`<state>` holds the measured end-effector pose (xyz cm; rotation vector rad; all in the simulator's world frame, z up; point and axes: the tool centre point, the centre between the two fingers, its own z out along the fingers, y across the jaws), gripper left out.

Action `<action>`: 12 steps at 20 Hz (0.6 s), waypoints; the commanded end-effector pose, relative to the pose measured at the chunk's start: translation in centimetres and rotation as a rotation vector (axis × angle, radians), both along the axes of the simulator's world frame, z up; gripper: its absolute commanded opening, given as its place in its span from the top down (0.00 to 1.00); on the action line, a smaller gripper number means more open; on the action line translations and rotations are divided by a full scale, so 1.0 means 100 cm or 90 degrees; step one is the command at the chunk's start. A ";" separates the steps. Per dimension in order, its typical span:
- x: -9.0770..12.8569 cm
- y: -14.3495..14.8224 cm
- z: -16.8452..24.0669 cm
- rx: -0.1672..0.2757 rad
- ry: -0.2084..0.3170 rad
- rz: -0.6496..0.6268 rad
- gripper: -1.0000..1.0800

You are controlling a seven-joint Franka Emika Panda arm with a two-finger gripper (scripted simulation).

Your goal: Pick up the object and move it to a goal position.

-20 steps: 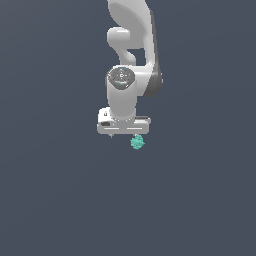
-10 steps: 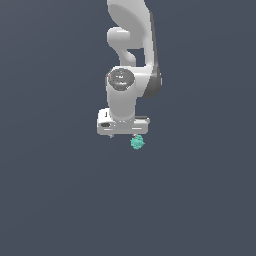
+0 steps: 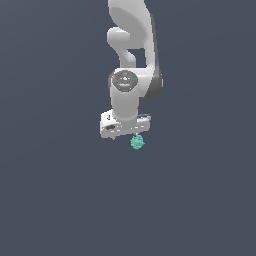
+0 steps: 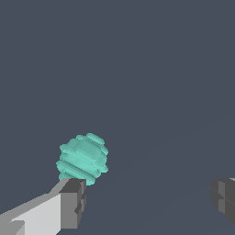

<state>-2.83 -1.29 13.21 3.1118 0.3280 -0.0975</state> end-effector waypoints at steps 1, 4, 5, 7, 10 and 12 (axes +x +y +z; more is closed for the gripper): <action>-0.002 0.003 -0.003 0.002 -0.001 0.042 0.04; -0.004 0.008 -0.007 0.005 -0.003 0.100 0.04; -0.005 0.010 -0.009 0.006 -0.004 0.120 0.04; -0.007 0.013 -0.011 0.008 -0.005 0.159 0.04; -0.009 0.018 -0.015 0.011 -0.007 0.219 0.04; -0.011 0.022 -0.018 0.013 -0.009 0.258 0.04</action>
